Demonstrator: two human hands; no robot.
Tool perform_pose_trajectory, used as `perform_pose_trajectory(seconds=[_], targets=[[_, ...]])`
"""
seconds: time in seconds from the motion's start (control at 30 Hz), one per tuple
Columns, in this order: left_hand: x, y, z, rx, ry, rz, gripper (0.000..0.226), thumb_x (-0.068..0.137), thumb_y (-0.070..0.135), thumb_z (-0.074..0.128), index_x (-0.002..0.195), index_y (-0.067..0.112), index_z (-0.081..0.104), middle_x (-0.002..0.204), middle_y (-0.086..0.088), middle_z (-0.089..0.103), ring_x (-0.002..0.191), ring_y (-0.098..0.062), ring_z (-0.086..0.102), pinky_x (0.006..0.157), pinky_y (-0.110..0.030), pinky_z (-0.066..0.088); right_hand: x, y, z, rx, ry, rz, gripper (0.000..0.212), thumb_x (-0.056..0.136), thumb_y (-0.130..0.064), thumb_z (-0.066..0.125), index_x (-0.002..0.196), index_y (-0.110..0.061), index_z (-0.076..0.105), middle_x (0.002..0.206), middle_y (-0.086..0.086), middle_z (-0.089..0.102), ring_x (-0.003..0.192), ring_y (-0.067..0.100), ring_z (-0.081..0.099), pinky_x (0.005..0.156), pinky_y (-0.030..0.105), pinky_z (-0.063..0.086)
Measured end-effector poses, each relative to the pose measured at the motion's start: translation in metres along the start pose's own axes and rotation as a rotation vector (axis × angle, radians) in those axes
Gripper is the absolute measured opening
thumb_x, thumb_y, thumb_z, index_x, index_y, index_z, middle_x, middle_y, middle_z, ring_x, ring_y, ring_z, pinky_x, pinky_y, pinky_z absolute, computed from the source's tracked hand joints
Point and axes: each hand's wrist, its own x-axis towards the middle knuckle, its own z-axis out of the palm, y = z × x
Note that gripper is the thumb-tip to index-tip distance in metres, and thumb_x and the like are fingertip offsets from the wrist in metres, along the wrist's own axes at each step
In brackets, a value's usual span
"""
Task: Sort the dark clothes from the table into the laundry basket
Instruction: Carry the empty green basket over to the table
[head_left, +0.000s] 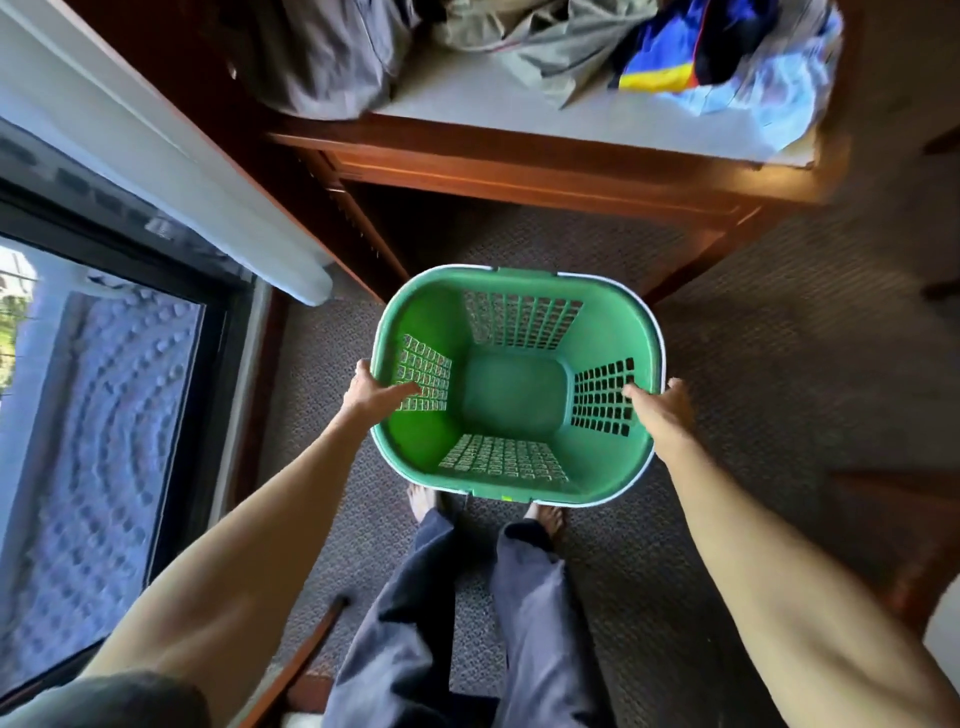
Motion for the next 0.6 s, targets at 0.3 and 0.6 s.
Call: perform_pose_trajectory(seconds=[0.3,0.6], targets=[[-0.018,0.007,0.0,-0.269,0.143,-0.028,0.066,0.082,0.03,0.078,0.136,0.005,0.051,0.133,-0.018,0.058,0.098,-0.023,0.06,0.08,-0.032,0.051,-0.002,-0.006,0.006,0.177,0.042,0.096,0.064,0.08,-0.034,0.073,0.132,-0.002,0.054,0.132,0.021,0.062,0.112,0.035,0.064,0.09,0.04,0.055],[-0.042,0.023,-0.029,-0.137,0.13,-0.037,0.06,0.046,0.065,0.064,0.079,0.015,0.071,0.089,-0.008,0.067,0.101,-0.036,0.064,0.09,-0.041,0.052,-0.058,-0.041,-0.023,0.23,0.164,-0.084,0.059,0.102,-0.043,0.04,0.114,0.008,0.067,0.117,0.029,0.068,0.104,0.043,0.067,0.084,0.041,0.051]])
